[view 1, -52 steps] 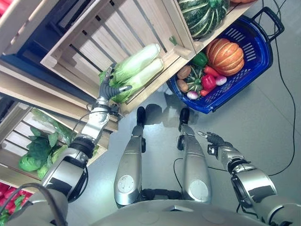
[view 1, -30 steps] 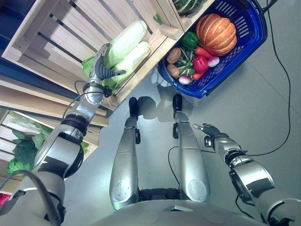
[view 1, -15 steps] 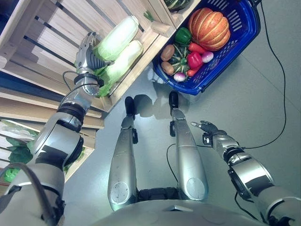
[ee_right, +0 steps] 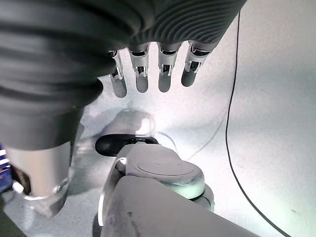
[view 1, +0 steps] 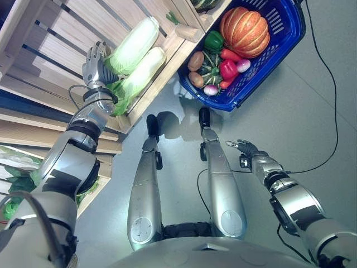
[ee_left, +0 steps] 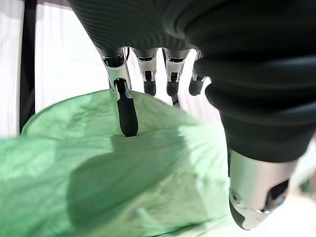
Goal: Pick up fruits and vegetables into the basket
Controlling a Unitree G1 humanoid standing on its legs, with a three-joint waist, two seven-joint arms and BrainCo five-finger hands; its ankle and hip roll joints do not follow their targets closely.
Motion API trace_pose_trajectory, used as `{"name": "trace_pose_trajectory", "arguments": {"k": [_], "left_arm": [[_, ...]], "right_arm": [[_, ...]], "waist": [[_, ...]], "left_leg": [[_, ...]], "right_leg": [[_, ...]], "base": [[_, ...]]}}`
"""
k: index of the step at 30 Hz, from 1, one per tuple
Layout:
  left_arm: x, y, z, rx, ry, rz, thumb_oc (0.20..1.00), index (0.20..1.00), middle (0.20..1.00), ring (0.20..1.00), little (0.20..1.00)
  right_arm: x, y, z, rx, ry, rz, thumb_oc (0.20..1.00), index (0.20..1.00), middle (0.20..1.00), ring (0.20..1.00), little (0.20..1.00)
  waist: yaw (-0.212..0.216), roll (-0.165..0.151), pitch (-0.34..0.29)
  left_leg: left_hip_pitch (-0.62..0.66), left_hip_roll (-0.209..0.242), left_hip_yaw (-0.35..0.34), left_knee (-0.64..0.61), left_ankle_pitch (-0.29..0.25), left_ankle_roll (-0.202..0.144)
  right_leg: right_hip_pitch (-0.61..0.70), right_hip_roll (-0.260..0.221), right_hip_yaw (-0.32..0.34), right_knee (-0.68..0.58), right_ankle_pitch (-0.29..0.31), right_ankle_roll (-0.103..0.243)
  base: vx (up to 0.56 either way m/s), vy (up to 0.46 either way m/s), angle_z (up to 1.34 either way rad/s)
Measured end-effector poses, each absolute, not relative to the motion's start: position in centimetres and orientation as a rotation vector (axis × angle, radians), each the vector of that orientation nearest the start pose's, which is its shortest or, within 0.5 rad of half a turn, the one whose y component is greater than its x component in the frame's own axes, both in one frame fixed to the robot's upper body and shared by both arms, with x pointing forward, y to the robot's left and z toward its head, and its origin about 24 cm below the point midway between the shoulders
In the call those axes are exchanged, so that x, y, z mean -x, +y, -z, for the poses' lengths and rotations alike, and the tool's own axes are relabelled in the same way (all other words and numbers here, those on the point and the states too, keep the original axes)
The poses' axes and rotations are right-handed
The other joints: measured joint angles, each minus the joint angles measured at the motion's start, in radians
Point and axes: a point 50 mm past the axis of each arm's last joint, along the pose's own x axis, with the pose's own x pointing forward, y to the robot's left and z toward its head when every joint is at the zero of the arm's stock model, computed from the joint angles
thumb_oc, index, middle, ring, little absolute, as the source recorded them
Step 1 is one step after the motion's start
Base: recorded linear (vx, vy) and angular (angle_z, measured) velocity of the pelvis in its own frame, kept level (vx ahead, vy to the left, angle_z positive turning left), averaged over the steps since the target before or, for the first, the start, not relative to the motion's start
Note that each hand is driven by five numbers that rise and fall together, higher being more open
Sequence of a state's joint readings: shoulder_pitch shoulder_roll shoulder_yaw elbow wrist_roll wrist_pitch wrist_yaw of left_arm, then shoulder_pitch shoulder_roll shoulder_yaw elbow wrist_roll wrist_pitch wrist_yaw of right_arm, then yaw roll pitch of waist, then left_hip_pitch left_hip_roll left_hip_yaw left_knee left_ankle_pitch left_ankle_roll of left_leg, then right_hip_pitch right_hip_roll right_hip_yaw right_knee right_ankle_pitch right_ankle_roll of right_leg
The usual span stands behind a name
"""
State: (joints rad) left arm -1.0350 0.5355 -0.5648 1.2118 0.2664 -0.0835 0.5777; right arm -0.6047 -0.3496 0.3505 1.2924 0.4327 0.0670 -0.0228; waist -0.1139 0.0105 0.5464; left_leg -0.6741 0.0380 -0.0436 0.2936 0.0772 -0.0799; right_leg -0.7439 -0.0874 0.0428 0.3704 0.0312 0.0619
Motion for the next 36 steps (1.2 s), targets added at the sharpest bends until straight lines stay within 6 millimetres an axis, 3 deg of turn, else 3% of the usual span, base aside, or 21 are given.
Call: {"name": "trace_pose_trajectory", "arguments": {"k": [17,20,21,22,23,24,28,36], "left_arm": [[-40.2,24.7,-15.7,-1.278,-0.101,-0.439,1.0,1.0,1.0,1.0,1.0],[-40.2,24.8,-16.0,-1.294,-0.095,-0.442,1.0,1.0,1.0,1.0,1.0],[-40.2,24.9,-16.0,-1.294,-0.093,-0.443,0.931,0.931,0.931,0.931,0.931],[-40.2,24.9,-16.0,-1.295,-0.091,-0.444,0.718,0.718,0.718,0.718,0.718],[-40.2,24.9,-16.1,-1.295,-0.092,-0.445,0.407,0.407,0.407,0.407,0.407],[-40.3,24.9,-16.2,-1.295,-0.096,-0.445,0.2,0.2,0.2,0.2,0.2],[-40.4,25.0,-16.7,-1.308,-0.086,-0.411,0.2,0.2,0.2,0.2,0.2],[-40.6,24.9,-16.9,-1.303,-0.087,-0.376,0.2,0.2,0.2,0.2,0.2]], "right_arm": [[-30.9,-23.3,4.1,0.198,0.727,0.111,1.0,1.0,1.0,1.0,1.0],[-30.9,-23.2,4.1,0.19,0.727,0.112,1.0,1.0,1.0,1.0,1.0],[-30.9,-23.2,4.1,0.19,0.729,0.113,1.0,1.0,1.0,1.0,1.0],[-30.8,-23.2,4.2,0.19,0.732,0.113,1.0,1.0,1.0,1.0,1.0],[-30.8,-23.2,4.3,0.19,0.733,0.113,1.0,1.0,1.0,1.0,1.0],[-30.8,-23.2,4.3,0.19,0.733,0.113,1.0,1.0,1.0,1.0,1.0],[-30.8,-22.7,4.4,0.182,0.735,0.102,1.0,1.0,1.0,1.0,1.0],[-30.7,-22.5,4.5,0.179,0.738,0.097,1.0,1.0,1.0,1.0,1.0]], "waist": [[0.0,-0.025,-0.005],[0.002,-0.043,-0.01],[0.001,-0.045,-0.011],[0.001,-0.05,-0.014],[0.001,-0.054,-0.016],[0.002,-0.057,-0.018],[0.004,-0.083,-0.035],[0.011,-0.085,-0.036]], "left_leg": [[-0.034,0.015,0.013,0.045,-0.022,-0.004],[-0.04,0.014,0.018,0.053,-0.029,-0.01],[-0.041,0.014,0.018,0.054,-0.029,-0.01],[-0.043,0.014,0.018,0.056,-0.029,-0.01],[-0.046,0.014,0.017,0.058,-0.029,-0.01],[-0.049,0.014,0.016,0.062,-0.029,-0.01],[-0.064,0.013,0.019,0.068,-0.03,-0.009],[-0.063,0.011,0.02,0.069,-0.033,-0.007]], "right_leg": [[-0.026,0.014,0.011,0.008,0.0,0.0],[-0.036,0.014,0.017,0.014,0.0,0.0],[-0.036,0.014,0.017,0.014,0.0,0.0],[-0.038,0.014,0.017,0.014,0.0,0.0],[-0.039,0.014,0.017,0.014,0.0,0.0],[-0.04,0.014,0.016,0.014,0.0,0.0],[-0.055,0.014,0.02,0.015,0.0,0.001],[-0.054,0.013,0.022,0.017,0.0,0.001]], "base": [[0.0,0.0,-0.02],[0.01,0.001,-0.05],[0.0,0.0,0.0],[0.0,0.0,0.0],[0.0,0.0,0.0],[0.0,0.0,0.0],[0.0,0.001,-0.01],[0.0,0.002,0.0]]}}
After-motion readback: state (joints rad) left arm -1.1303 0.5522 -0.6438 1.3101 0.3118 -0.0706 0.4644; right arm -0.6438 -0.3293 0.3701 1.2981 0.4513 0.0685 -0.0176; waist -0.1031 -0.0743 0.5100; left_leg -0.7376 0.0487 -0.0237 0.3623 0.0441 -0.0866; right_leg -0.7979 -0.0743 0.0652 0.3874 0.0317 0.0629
